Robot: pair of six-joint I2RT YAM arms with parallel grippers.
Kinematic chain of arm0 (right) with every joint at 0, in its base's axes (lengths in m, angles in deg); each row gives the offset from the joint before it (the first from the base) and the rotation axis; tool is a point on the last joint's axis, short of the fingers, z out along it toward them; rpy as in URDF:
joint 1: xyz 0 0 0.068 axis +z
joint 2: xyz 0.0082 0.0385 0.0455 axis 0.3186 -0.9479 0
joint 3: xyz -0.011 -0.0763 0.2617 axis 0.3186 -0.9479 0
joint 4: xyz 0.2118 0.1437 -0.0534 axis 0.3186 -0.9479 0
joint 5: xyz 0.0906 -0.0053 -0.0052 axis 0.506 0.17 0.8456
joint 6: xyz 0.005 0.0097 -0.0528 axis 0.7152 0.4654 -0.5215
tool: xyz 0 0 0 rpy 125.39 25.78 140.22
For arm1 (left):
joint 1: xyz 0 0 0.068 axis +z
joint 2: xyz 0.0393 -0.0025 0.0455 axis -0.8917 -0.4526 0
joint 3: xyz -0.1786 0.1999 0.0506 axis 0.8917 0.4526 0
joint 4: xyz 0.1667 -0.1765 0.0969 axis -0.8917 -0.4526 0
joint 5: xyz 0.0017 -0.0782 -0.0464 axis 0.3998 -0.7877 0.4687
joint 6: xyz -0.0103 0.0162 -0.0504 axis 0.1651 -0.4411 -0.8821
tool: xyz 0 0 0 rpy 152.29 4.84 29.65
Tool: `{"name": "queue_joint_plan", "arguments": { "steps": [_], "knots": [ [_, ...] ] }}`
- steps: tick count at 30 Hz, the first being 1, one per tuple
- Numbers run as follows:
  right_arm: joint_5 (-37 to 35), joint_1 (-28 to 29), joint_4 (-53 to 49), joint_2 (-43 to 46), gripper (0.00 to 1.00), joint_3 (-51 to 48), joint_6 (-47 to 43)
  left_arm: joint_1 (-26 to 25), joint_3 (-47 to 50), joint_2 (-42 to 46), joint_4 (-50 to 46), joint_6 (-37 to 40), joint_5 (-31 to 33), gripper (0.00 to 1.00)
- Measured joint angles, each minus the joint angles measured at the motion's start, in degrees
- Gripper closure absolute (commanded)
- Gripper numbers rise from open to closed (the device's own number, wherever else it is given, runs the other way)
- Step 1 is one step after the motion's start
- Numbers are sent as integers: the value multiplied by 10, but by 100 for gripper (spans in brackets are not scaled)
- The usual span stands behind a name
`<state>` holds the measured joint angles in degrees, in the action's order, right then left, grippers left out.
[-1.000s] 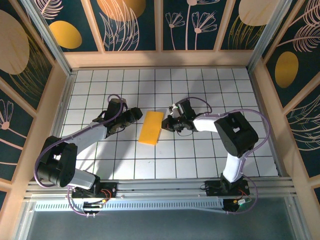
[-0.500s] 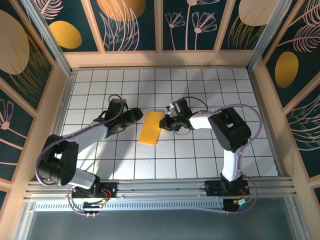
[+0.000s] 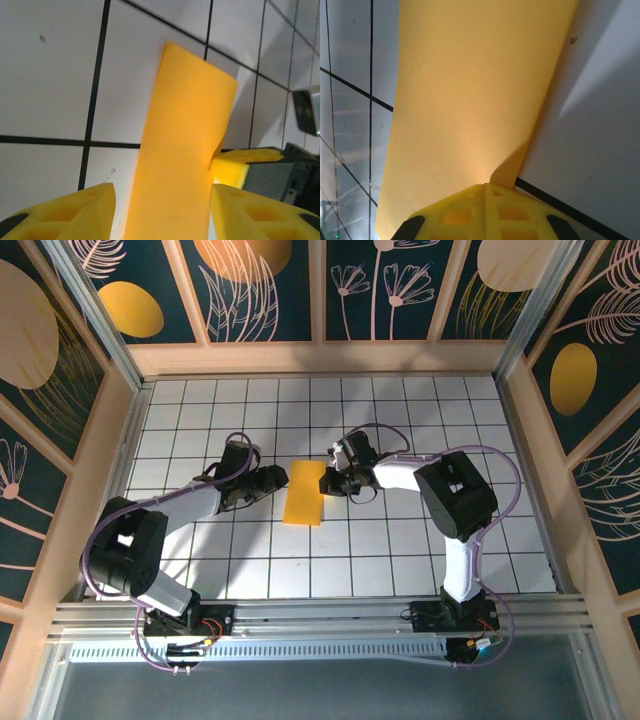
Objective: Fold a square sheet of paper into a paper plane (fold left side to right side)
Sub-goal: Third fold the triangle at the center of the table.
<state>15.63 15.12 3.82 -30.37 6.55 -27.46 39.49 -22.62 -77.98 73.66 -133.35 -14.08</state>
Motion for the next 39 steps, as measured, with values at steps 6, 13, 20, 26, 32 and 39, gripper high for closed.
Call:
{"name": "queue_joint_plan", "arguments": {
  "steps": [6, 13, 20, 26, 32, 39],
  "knots": [
    [0, -11, -26, 0, 100, 8, -55, -19, -5, -33, 0, 0, -20, 49],
    [0, -11, -30, 1, 100, 8, -89, -40, -26, -72, 2, 0, -35, 51],
    [0, -12, -31, 2, 100, 8, -90, -45, -43, -99, 0, 0, -33, 53],
    [0, -12, -31, 2, 100, 8, -92, -45, -47, -109, 2, 0, -35, 61],
    [-1, -13, -34, 3, 100, 8, -94, -46, -46, -116, 17, -1, -44, 63],
    [-7, -14, -39, 7, 100, 6, -94, -46, -44, -116, 38, -10, -50, 62]
  ]
}}
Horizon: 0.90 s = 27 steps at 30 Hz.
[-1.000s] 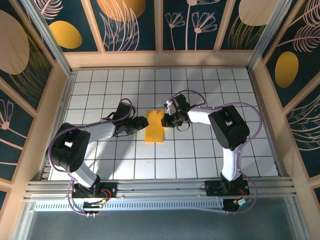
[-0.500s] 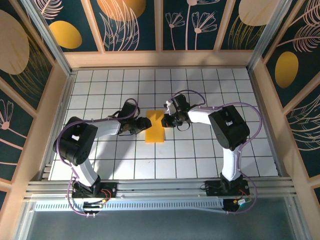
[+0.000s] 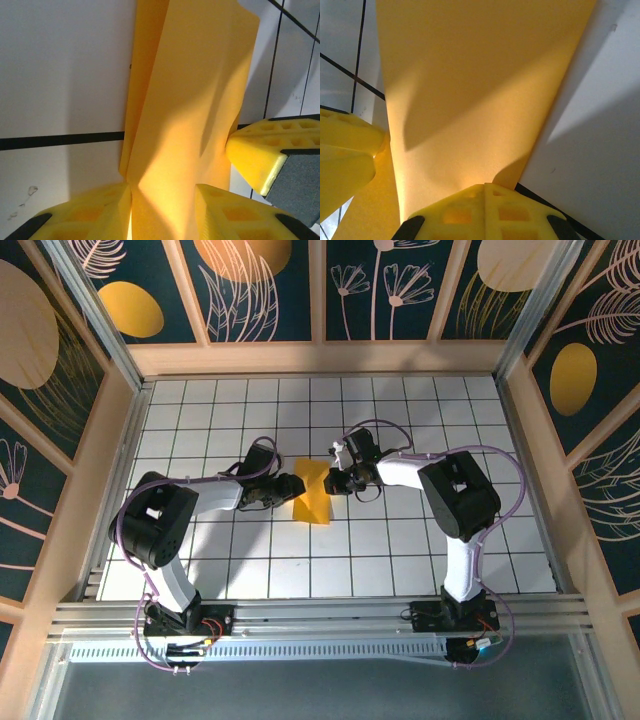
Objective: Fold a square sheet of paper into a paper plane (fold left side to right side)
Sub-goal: Third fold the triangle at the center of the table.
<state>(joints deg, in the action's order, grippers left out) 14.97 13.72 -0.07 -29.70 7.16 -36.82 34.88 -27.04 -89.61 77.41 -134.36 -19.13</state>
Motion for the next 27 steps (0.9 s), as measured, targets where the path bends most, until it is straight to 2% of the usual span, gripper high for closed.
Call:
{"name": "queue_joint_plan", "arguments": {
  "steps": [9, 16, 27],
  "knots": [
    [-3, 0, -2, 1, 100, 0, 0, 0, 21, 14, 14, -25, 3, 57],
    [-4, 0, -3, 1, 100, 0, 0, 0, 58, 55, 28, -59, 0, 58],
    [-9, 0, -7, 3, 100, 0, 0, 0, 66, 49, 27, -81, 5, 65]
  ]
}}
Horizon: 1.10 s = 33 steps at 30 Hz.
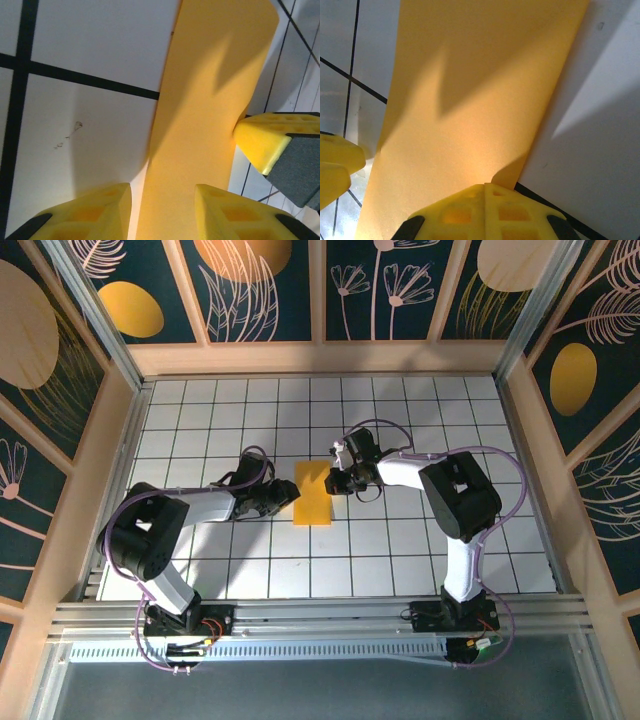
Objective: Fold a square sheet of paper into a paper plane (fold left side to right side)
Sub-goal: Third fold the triangle at the center of the table.
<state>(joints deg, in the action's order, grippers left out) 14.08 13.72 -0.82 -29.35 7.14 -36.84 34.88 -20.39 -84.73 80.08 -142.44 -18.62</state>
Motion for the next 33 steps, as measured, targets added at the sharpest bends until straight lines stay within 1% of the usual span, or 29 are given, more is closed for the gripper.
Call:
{"name": "queue_joint_plan", "arguments": {
  "steps": [14, 21, 25, 26, 30, 33],
  "knots": [
    [0, 0, 0, 0, 100, 0, 0, -7, -3, -24, 15, 0, -9, 81],
    [0, 0, 0, 0, 100, 0, 0, -9, -3, -25, 17, -2, -9, 91],
    [0, 0, 0, 2, 100, -1, 0, -10, -3, -25, 17, -4, -8, 99],
    [-1, 0, 1, 5, 98, -4, 0, -10, -3, -24, 17, -6, -9, 100],
    [-11, -1, 8, 29, 73, -29, -2, -11, 3, -8, 31, -20, -9, 100],
    [-26, -1, 22, 75, 57, -57, -9, -11, 9, 10, 42, -37, -9, 100]
  ]
}}
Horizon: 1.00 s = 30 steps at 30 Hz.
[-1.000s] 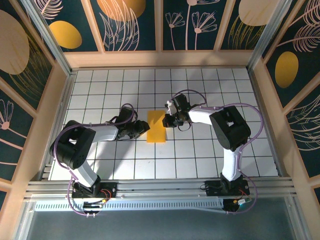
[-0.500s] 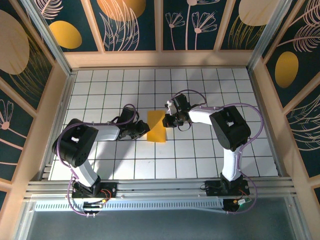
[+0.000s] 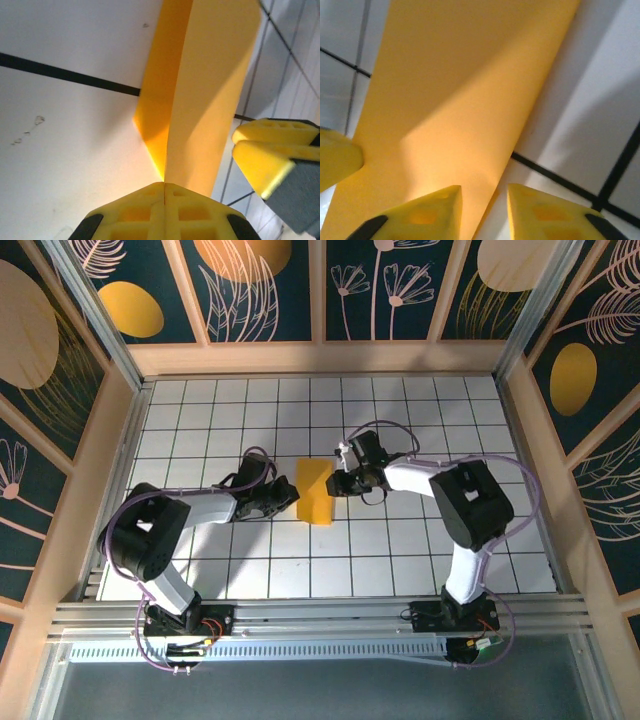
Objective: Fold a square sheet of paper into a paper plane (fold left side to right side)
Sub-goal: Third fold the triangle at the center of the table.
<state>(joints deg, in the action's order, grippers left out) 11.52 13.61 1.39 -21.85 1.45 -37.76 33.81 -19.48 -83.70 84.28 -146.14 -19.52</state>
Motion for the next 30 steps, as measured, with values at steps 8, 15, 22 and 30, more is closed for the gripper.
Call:
{"name": "queue_joint_plan", "arguments": {
  "steps": [8, 15, 22, 30],
  "knots": [
    [-44, -2, 108, 200, 29, -117, -17, -1, 1, 19, 1, -30, 0, 100],
    [-80, 9, 198, 302, 24, -220, -34, -5, 5, 19, 3, -49, 0, 100],
    [-181, 155, 237, 328, 24, -283, -135, -11, 7, 19, 5, -65, 0, 100],
    [-304, 298, 297, 306, 24, -337, -245, -12, 9, 21, 5, -73, 0, 100]
  ]
}}
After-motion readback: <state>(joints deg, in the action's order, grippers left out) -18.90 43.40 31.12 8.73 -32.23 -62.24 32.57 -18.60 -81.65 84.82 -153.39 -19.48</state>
